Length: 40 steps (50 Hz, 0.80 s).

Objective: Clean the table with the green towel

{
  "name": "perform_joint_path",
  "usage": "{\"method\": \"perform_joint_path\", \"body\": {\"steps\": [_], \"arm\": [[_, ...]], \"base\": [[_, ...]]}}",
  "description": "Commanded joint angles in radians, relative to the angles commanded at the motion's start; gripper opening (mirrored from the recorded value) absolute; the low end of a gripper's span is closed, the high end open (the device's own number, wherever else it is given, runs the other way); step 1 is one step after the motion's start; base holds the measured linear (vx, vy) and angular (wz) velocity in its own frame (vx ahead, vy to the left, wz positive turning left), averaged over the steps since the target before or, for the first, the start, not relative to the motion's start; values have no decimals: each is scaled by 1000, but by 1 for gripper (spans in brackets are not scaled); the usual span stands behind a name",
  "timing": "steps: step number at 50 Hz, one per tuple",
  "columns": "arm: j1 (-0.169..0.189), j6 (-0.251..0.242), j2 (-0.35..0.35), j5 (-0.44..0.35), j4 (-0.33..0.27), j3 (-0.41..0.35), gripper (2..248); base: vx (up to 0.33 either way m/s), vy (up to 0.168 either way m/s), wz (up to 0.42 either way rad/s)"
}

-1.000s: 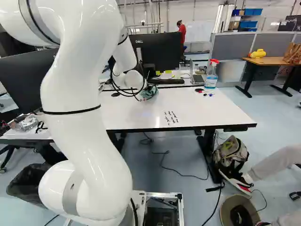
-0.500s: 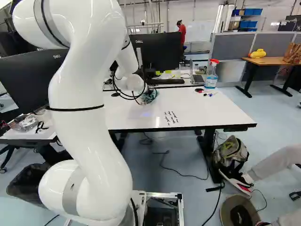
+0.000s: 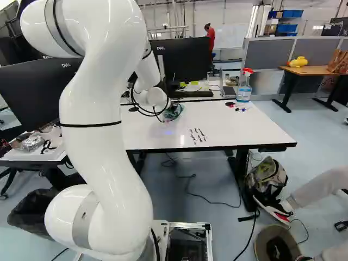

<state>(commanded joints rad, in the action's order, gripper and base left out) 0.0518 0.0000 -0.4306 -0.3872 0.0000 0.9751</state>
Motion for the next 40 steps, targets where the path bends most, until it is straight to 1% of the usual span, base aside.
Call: {"method": "perform_joint_path", "body": {"steps": [26,40], "arm": [[0,0,0,59,0,0,37],[0,0,0,62,0,0,37]], "base": [[0,0,0],[0,0,0]]}}
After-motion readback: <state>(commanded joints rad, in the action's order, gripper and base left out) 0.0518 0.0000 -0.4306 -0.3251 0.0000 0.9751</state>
